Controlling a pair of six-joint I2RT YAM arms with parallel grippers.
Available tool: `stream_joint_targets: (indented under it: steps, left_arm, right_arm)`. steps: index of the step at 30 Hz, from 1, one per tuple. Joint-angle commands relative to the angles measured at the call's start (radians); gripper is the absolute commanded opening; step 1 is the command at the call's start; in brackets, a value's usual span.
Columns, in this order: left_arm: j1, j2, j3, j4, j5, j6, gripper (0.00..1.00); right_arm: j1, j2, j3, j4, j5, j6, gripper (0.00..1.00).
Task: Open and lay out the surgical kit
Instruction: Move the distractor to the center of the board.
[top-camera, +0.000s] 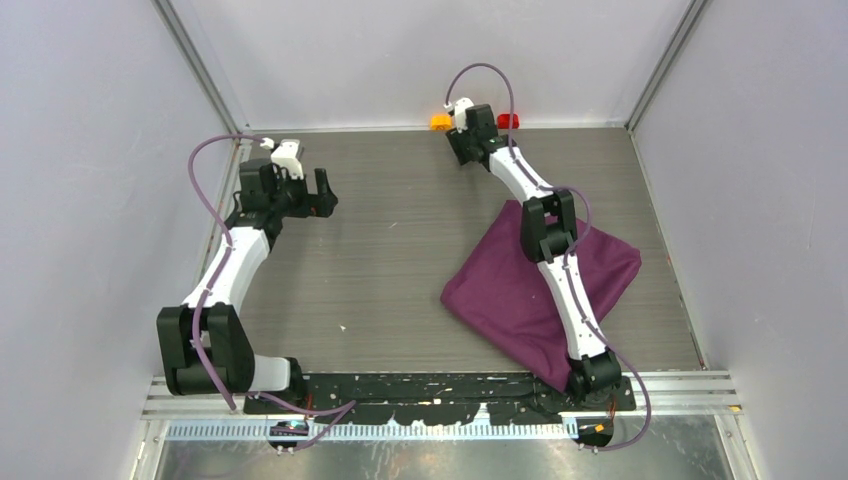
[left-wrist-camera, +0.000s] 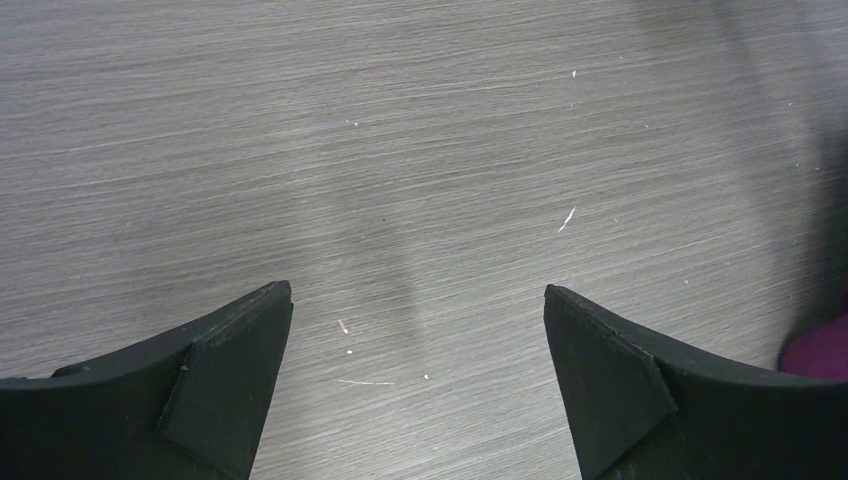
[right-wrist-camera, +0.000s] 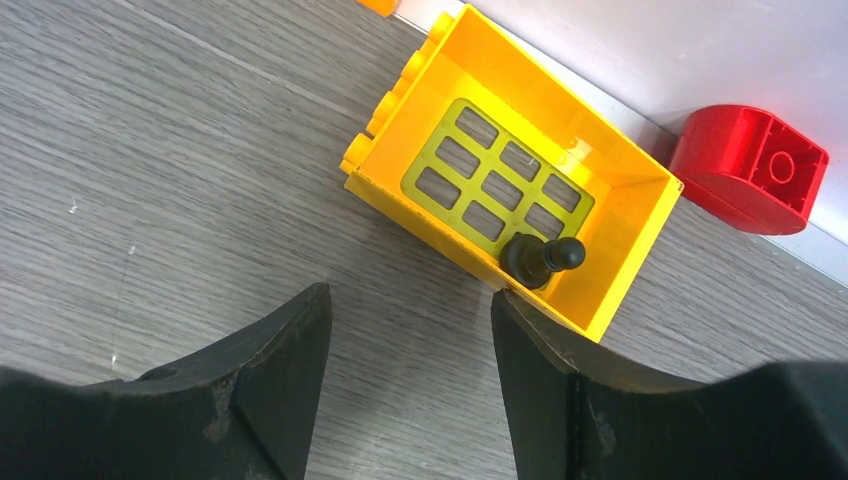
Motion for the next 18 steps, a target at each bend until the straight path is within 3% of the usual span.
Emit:
stream_joint_targets:
  steps: [1,7,12,14,18]
  left_arm:
    - [-0.003,-0.009,0.030,0.034,-0.007,0.019,1.00]
    - [-0.003,-0.018,0.029,0.031,-0.007,0.016,1.00]
    - [-0.003,-0.025,0.033,0.027,0.004,0.008,1.00]
    - [-0.010,-0.026,0.046,-0.004,0.064,0.048,1.00]
    - [-0.126,-0.030,0.084,-0.127,0.113,0.220,1.00]
  right_arm:
    - [-0.007,-0.035,-0.033,-0.051,0.027,0.003,0.65]
    - [-0.007,-0.064,-0.030,-0.053,0.048,0.002,0.66]
    - [-0.006,-0.185,-0.095,-0.091,0.028,0.034,0.71]
    - [-0.006,-0.267,-0.165,-0.103,0.010,0.038,0.83]
    - [-0.006,-0.474,-0.361,-0.103,-0.026,0.025,0.85]
